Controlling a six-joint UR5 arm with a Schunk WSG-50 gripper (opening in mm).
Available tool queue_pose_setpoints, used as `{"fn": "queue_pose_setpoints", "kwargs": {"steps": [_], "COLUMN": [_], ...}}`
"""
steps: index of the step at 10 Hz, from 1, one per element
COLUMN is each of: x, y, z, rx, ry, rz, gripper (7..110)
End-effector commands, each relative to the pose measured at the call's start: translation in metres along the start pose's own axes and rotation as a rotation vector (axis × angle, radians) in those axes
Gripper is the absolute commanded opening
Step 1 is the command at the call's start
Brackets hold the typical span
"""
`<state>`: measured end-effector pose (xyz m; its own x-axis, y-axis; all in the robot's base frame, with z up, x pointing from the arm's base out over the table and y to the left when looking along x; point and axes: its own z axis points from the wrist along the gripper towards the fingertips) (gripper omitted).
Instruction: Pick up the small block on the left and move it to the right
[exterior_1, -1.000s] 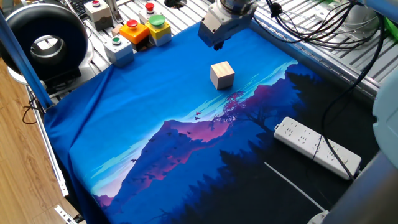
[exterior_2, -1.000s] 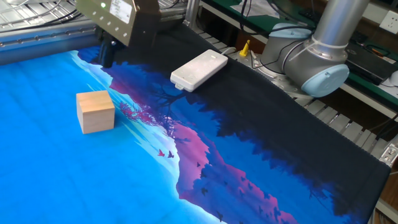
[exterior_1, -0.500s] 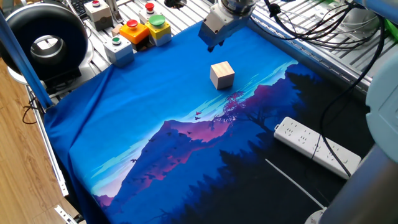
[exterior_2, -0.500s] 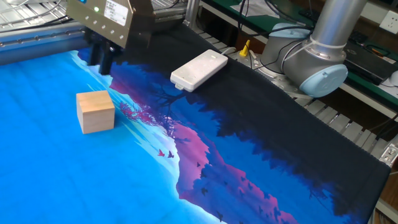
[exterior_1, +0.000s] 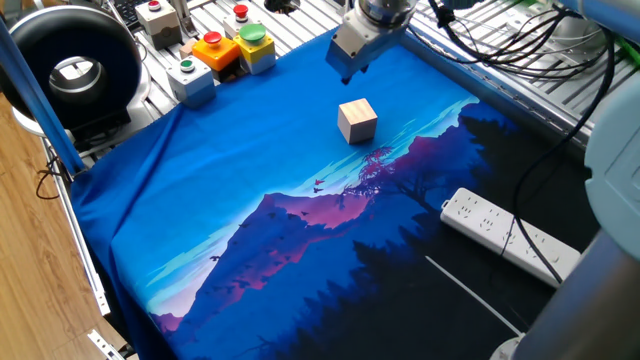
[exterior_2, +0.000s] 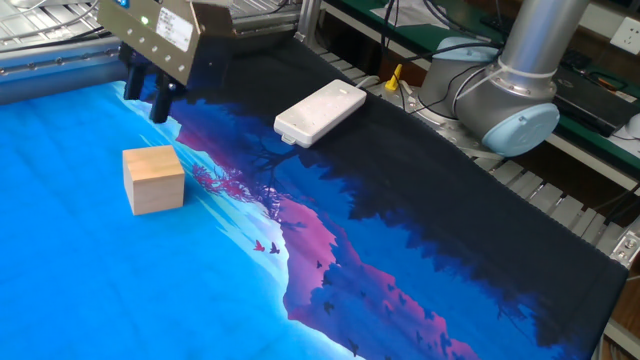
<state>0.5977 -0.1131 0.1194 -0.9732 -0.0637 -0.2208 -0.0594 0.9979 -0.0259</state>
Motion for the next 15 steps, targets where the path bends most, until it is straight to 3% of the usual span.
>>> {"fn": "queue_pose_setpoints", "kwargs": {"steps": [1,4,9,10,11,12,15], "x": [0.022,0.057,0.039,0.035,0.024,0.019,0.013], "y": [-0.003,0.007,0.005,0.008,0.018,0.023,0.022], "z": [0.002,-0.006,-0.003,-0.003,0.004,0.009,0.012], "rx": [0.006,-0.033,-0.004,-0.018,-0.063,-0.086,-0.08], "ry": [0.087,0.231,0.221,0.222,0.186,0.166,0.164], "rz": [0.036,0.032,0.039,0.041,0.019,0.01,0.022], "gripper": [44,44,44,44,44,66,66]}}
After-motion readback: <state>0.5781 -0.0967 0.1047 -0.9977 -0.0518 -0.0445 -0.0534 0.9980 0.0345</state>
